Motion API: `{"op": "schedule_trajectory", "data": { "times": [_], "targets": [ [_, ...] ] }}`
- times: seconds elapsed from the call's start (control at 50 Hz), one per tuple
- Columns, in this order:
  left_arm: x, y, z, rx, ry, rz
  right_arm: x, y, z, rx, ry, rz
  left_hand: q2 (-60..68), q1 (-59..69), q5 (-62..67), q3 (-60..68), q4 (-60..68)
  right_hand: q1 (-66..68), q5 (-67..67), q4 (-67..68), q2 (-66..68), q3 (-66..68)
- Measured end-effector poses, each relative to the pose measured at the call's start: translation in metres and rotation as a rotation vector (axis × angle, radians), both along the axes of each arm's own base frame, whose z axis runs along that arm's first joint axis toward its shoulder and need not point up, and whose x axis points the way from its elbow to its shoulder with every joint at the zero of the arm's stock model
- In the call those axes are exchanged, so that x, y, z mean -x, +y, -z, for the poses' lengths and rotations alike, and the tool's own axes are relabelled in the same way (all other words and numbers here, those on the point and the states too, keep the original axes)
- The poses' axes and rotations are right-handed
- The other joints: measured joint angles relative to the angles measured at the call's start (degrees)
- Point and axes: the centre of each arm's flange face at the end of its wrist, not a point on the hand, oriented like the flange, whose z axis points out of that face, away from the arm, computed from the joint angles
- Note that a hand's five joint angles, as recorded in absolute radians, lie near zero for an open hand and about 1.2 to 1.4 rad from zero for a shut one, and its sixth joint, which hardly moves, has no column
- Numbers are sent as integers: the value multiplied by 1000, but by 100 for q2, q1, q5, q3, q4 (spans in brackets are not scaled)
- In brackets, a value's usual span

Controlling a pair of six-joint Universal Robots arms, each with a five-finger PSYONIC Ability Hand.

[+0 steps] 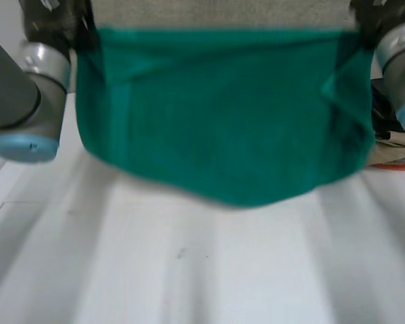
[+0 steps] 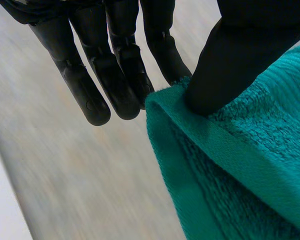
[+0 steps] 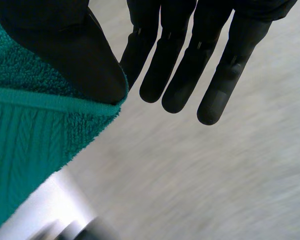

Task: Fold the laundry.

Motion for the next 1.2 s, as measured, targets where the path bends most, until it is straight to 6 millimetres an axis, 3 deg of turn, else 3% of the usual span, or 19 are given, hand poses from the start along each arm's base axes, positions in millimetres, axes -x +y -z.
{"op": "schedule_trajectory", "data": {
  "times": [0.14,0.24,0.3,0.46,0.48,0.56,0.58,0.62,0.64,0.7,0.72,0.76,0.8,0.82,0.84,0.92,1.02,1.14,1.2],
  "targets": [
    [-12,2,-48,207,164,-59,1,14,-58,255,-180,-70,0,0,0,0,0,0,0,0,0,0],
    [-17,7,-41,171,160,-73,2,33,-56,228,-173,-114,1,0,0,0,0,0,0,0,0,0],
    [-20,11,-23,93,124,-77,1,41,-37,142,-141,-137,1,0,0,0,0,0,0,0,0,0],
    [-30,30,64,-260,-29,-79,1,59,46,-203,-31,-186,1,0,0,0,0,0,0,0,0,0],
    [-33,36,83,-338,-60,-83,1,64,68,-286,-2,-198,1,0,0,0,0,0,0,0,0,0],
    [-39,47,113,-456,-115,-92,1,75,112,-437,62,-217,2,0,0,0,0,0,0,1,0,0],
    [-41,51,130,-511,-152,-98,1,79,133,-496,95,-221,2,0,0,0,0,0,6,1,0,0],
    [-41,52,134,-523,-162,-99,1,79,138,-510,104,-222,2,0,0,0,0,0,6,1,0,0],
    [-44,58,159,-599,-234,-109,1,86,171,-594,160,-228,3,0,0,0,0,0,7,1,0,0],
    [-46,62,181,-655,-316,-118,0,93,198,-660,210,-236,-31,-12,-3,-33,-21,0,7,2,0,0],
    [-47,63,185,-664,-335,-120,0,95,203,-673,220,-238,-31,-12,-3,-33,-21,0,7,2,0,0],
    [-47,64,192,-675,-378,-121,-1,98,213,-694,236,-244,-2287,-2402,-1996,-2241,-2300,0,7,1,0,0],
    [-47,65,194,-677,-395,-120,-2,101,216,-703,241,-246,-2287,-2402,-1996,-2241,-2300,0,8,1,0,0],
    [-47,66,195,-673,-414,-118,-2,103,219,-708,245,-250,-3902,-3985,-3556,-3848,-3891,0,7,1,0,0],
    [-46,67,193,-668,-423,-116,-3,104,220,-710,245,-251,-4263,-4180,-3981,-4214,-4315,0,7,1,0,0],
    [-45,76,181,-635,-432,-107,-3,107,222,-711,242,-252,-4323,-4180,-4068,-4270,-4396,0,9,1,0,0],
    [-47,103,165,-600,-457,-67,-1,112,223,-713,239,-252,-3926,-3658,-3576,-3892,-3931,0,6,1,0,0],
    [-52,139,170,-619,-539,-13,-1,116,224,-719,240,-254,-2615,-2247,-2293,-2595,-2619,0,7,2,0,0],
    [-55,153,178,-642,-583,5,-1,117,224,-721,240,-255,-2477,-2179,-2171,-2456,-2491,0,9,1,0,0]
  ]
}}
